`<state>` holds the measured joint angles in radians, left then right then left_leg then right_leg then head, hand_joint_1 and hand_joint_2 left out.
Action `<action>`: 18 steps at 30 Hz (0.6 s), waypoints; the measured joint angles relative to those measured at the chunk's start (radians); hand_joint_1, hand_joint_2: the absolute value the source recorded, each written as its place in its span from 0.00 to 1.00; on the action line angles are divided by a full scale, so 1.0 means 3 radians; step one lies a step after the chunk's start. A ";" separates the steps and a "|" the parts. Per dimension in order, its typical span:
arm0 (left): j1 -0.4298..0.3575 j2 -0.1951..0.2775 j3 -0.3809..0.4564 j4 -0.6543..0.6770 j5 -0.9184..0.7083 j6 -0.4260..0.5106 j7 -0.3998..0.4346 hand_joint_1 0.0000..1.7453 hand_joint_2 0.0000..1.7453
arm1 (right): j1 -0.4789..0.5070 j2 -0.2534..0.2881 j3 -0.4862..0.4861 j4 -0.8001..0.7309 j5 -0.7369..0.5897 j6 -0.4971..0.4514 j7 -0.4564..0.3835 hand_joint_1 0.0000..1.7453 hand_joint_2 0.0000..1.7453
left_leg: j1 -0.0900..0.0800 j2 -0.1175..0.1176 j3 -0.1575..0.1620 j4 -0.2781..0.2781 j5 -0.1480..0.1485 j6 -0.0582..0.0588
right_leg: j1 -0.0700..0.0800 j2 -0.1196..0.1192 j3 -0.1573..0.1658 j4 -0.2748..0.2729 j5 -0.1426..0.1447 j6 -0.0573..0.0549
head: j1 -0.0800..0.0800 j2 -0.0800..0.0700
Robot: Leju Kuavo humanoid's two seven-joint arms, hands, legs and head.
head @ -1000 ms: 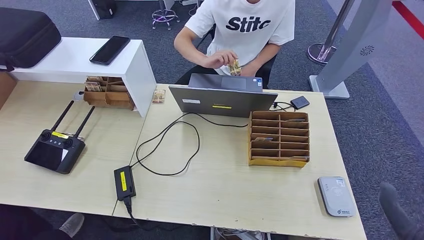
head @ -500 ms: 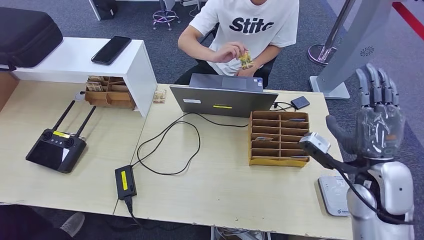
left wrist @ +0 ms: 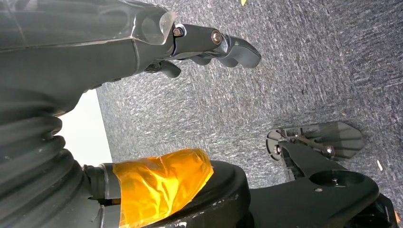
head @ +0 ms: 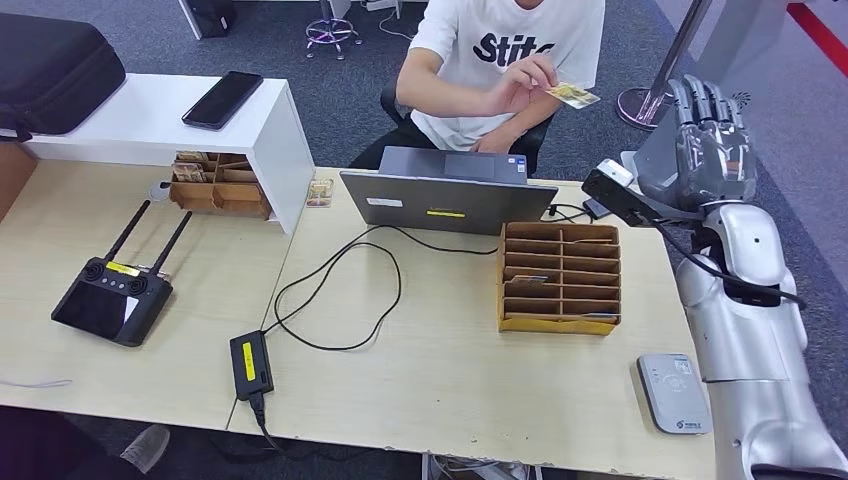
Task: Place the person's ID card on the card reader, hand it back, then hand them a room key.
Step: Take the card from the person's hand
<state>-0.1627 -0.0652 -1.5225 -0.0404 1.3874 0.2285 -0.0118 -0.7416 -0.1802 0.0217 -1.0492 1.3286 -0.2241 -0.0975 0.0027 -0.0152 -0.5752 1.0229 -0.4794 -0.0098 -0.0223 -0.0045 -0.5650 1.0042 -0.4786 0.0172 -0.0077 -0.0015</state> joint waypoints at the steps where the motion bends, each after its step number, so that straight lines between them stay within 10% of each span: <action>1: 0.0000 0.0000 0.0000 0.0000 -0.0001 -0.0001 0.0001 0.00 1.00 | -0.0011 0.0001 0.0001 0.0055 -0.0004 -0.0013 -0.0003 0.00 1.00 | 0.0000 0.0000 -0.0001 0.0000 0.0000 0.0000 | 0.0000 0.0000 0.0000 0.0000 0.0000 0.0000 | 0.0000 0.0000; 12: -0.0005 0.0001 -0.0001 0.0000 -0.0017 0.0001 0.0018 0.00 1.00 | -0.0007 0.0033 -0.0016 0.0254 -0.0042 -0.0031 -0.0033 0.00 1.00 | 0.0000 0.0000 -0.0002 0.0000 0.0000 0.0000 | 0.0000 0.0000 -0.0002 0.0000 0.0000 0.0000 | 0.0000 0.0000; 16: -0.0005 0.0002 -0.0003 0.0000 -0.0018 0.0004 0.0018 0.00 1.00 | 0.0025 0.0076 -0.0075 0.0208 -0.0070 -0.0026 -0.0105 0.97 1.00 | 0.0000 0.0000 -0.0002 0.0000 0.0000 0.0000 | 0.0000 0.0000 -0.0002 0.0000 0.0000 0.0000 | 0.0000 0.0000; 18: -0.0005 0.0004 -0.0004 0.0000 -0.0018 0.0004 0.0017 0.00 1.00 | 0.0041 0.0099 -0.0100 0.0174 -0.0085 -0.0022 -0.0146 1.00 1.00 | 0.0000 0.0001 -0.0002 0.0000 0.0000 0.0000 | 0.0000 0.0000 -0.0002 0.0000 0.0000 0.0000 | 0.0000 0.0000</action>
<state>-0.1642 -0.0641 -1.5236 -0.0404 1.3819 0.2298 -0.0069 -0.7292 -0.1505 -0.0081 -0.9968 1.3031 -0.2306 -0.1414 0.0028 -0.0150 -0.5758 1.0229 -0.4794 -0.0098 -0.0223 -0.0044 -0.5657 1.0042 -0.4787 0.0173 -0.0078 -0.0015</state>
